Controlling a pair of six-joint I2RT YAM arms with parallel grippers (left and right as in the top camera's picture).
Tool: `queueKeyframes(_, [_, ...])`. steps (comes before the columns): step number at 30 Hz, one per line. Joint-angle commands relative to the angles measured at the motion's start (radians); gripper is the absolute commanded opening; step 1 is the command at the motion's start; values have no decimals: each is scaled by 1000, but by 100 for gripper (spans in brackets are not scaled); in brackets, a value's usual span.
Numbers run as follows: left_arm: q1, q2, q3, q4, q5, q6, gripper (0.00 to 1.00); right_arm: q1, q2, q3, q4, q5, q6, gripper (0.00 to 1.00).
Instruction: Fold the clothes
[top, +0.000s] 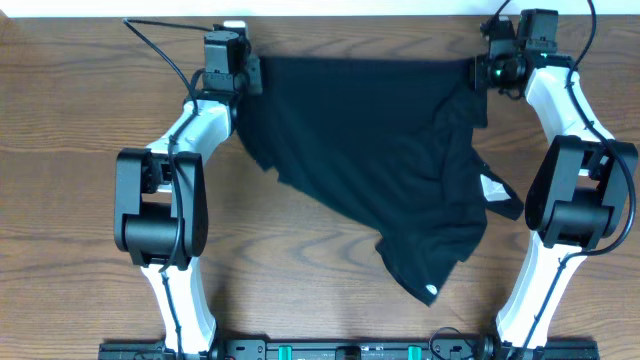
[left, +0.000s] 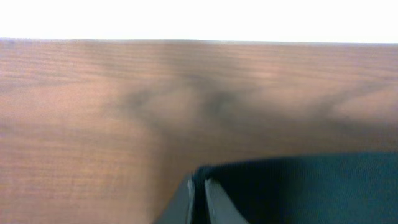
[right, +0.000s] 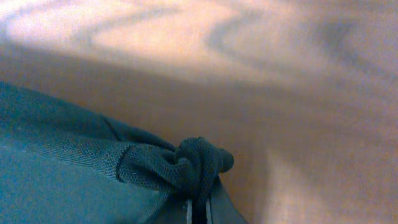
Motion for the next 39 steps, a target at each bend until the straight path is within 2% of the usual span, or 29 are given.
queueKeyframes(1, [-21,-18,13,117,-32,-5,6,2,-14,11,76,48,78,1])
queueKeyframes(2, [-30,-19,13,164,-32,-5,6,1,-14,11,103,54,89,1])
queueKeyframes(3, [-36,-19,13,192,-32,-5,6,1,-14,11,117,54,92,6])
queueKeyframes(4, [-43,-19,13,212,-32,-5,14,1,-14,11,124,55,94,24])
queueKeyframes(6, [-51,-19,13,215,-32,-5,75,-2,-14,11,126,58,93,70])
queueKeyframes(7, [-53,-19,13,206,-32,-5,98,-4,-14,11,121,58,94,88])
queueKeyframes(8, [-53,-19,13,184,-32,-5,98,-5,-14,11,112,58,94,99])
queueKeyframes(13, [-42,-44,13,-18,-32,-5,98,-8,-18,11,29,57,93,99])
queueKeyframes(20, [-14,-151,13,-472,-31,-6,98,-9,-46,11,-153,-3,58,99])
queueKeyframes(23, [-16,-153,11,-574,40,-5,96,-6,-52,11,-221,-58,13,99])
queueKeyframes(25, [-18,-146,-5,-602,101,-4,91,2,-52,11,-269,-95,-14,98])
queueKeyframes(29, [-18,-130,-38,-630,118,-1,78,27,-52,11,-349,-102,-29,86])
queueKeyframes(34, [-15,-122,-54,-638,118,6,77,90,-52,11,-436,-90,-91,78])
queueKeyframes(39, [-9,-122,-54,-649,114,6,76,158,-52,11,-492,43,-48,70])
